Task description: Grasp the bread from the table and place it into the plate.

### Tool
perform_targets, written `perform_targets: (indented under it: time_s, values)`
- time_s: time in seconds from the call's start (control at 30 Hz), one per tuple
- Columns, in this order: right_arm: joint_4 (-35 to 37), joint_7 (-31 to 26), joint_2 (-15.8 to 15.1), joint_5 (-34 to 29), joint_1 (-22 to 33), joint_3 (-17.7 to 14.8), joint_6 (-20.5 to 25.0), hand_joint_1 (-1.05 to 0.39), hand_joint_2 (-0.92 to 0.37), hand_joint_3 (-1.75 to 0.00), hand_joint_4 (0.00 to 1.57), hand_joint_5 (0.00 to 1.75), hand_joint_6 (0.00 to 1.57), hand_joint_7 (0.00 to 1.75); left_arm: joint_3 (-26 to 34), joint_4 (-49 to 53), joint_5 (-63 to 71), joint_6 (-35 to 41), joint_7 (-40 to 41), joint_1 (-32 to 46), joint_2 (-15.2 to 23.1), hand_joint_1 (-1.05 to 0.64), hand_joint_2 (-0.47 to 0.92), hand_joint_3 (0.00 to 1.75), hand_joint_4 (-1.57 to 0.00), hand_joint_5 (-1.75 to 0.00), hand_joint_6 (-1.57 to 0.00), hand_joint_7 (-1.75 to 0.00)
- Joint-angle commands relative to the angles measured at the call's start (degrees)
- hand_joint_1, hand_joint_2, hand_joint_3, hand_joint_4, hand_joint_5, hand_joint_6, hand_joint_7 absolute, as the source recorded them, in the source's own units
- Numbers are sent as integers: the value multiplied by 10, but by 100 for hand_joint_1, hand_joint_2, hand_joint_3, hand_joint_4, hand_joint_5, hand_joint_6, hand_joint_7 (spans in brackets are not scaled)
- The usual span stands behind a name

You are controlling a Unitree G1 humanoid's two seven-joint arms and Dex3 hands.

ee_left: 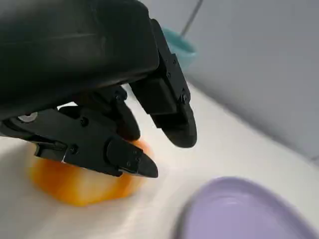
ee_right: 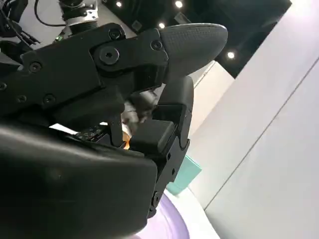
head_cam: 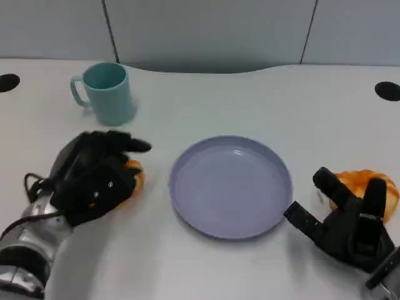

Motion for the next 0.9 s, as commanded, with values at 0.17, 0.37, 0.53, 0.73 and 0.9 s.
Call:
perform_targets:
  time_s: [0.17, 0.37, 0.53, 0.73, 0.9]
  values:
    - [8, -2, -3, 6, -15, 0, -4, -67, -92, -19, 65, 146, 89, 59, 16, -48, -51, -47, -63, -32, -38, -23, 83, 0, -99, -64, -115, -15]
    - [-8, -12, 5, 10, -11, 0, 3, -67, -92, -15, 67, 145, 89, 61, -6, -44, -27, -61, -59, -15, -64, -21, 81, 0, -99, -67, -117, -15]
    - [-27, -13, 9, 12, 0, 2, 2, -69, -92, -16, 68, 141, 88, 61, -34, -26, 16, -56, -24, -11, -46, -16, 82, 0, -92, -78, -116, -15]
    - [-48, -20, 12, 17, 13, 4, 7, -68, -92, -16, 71, 137, 89, 61, -102, -35, 122, 20, 1, -39, 30, -60, 89, 1, -28, -81, -63, -3]
    - [-56, -33, 15, 23, 18, 2, 16, -68, -92, -13, 74, 134, 92, 55, -126, -59, 160, 56, 4, -50, 85, -85, 90, 1, -14, -31, -31, 0]
